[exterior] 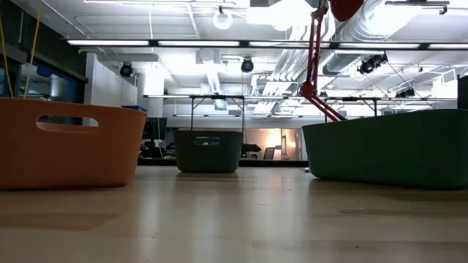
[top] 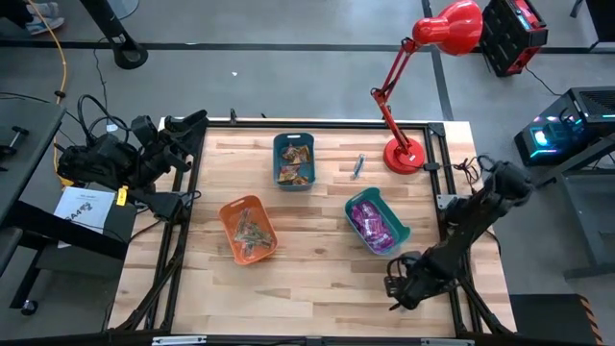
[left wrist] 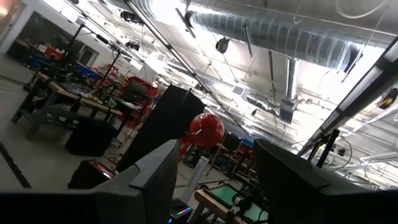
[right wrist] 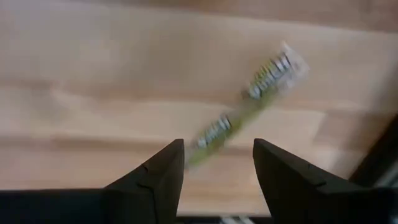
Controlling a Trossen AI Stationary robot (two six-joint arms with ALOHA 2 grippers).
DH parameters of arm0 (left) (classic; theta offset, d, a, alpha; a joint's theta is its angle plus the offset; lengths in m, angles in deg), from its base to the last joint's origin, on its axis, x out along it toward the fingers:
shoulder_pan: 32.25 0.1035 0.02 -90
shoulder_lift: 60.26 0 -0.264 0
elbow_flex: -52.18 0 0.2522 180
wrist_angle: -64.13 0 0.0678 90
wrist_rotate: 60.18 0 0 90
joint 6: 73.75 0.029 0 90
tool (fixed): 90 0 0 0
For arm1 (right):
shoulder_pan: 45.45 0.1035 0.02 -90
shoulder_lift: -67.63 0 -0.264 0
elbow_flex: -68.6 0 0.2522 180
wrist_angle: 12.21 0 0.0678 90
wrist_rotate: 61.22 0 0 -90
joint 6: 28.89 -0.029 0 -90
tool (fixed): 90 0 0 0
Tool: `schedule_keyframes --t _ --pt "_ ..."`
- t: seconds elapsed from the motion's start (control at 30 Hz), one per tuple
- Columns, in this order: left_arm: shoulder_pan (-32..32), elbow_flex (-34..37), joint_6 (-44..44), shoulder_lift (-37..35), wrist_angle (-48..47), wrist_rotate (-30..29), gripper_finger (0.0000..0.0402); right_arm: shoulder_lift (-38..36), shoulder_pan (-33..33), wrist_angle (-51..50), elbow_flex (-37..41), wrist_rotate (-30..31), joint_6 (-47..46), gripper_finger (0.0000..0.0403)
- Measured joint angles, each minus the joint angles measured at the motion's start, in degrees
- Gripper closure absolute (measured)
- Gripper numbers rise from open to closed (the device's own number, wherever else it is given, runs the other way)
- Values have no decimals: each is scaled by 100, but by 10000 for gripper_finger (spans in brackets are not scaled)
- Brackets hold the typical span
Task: Sort candy
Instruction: Put the green candy into the orange bin
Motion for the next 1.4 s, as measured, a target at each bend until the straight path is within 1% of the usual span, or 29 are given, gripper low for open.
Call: schedule_keyframes --t 0.27,0.43,0.5,0.53,0.57,0.63,0.67,0.7,0.77,0.8,0.87,0.97,1.03,1.1,1.17,1.23,1.33,1.4 --pt "-1 0 54 -2 -3 -32 199 740 66 153 -8 -479 14 218" --pt "-1 0 54 -2 -1 -36 199 965 97 268 -33 -388 81 223" --pt "0 0 54 -1 -1 -38 199 993 96 280 -33 -289 186 245" --pt "-1 0 54 -1 -1 -38 199 995 69 288 -33 -223 249 264" --pt "-1 0 54 -2 0 -40 199 1000 48 292 -33 -158 359 290" --pt "-1 0 54 0 -1 -40 199 1008 -27 245 -33 -107 669 359" --pt "0 0 61 0 2 -40 199 1012 -75 227 -33 -129 935 379" --pt "-1 0 101 -4 18 -42 199 1001 -129 205 -37 -182 1202 385" --pt "0 0 211 -10 146 -44 199 913 -243 110 -118 -301 1788 385" --pt "-1 0 290 -10 240 -42 199 840 -280 -16 -187 -200 2157 389" --pt "1 0 427 -11 354 -43 199 553 -382 -486 -408 127 2880 397" --pt "-1 0 584 -13 495 -98 200 -83 -636 -958 -865 624 3867 397" --pt "1 0 654 -13 504 -182 200 -462 -932 -1382 -1009 1069 4468 399" --pt "0 0 655 -10 498 -249 199 -801 -1439 -1336 -1132 1586 5036 400" --pt "1 0 657 -7 491 -294 199 -1084 -2033 -1121 -1167 2012 5780 400" --pt "0 0 657 -7 488 -307 200 -1173 -2688 -440 -1167 2164 6793 401" --pt "-1 0 719 -7 482 -312 199 -1078 -3650 973 -1167 2102 8339 401" --pt "0 0 720 -7 482 -345 199 -820 -4222 2272 -1184 1820 9008 402"
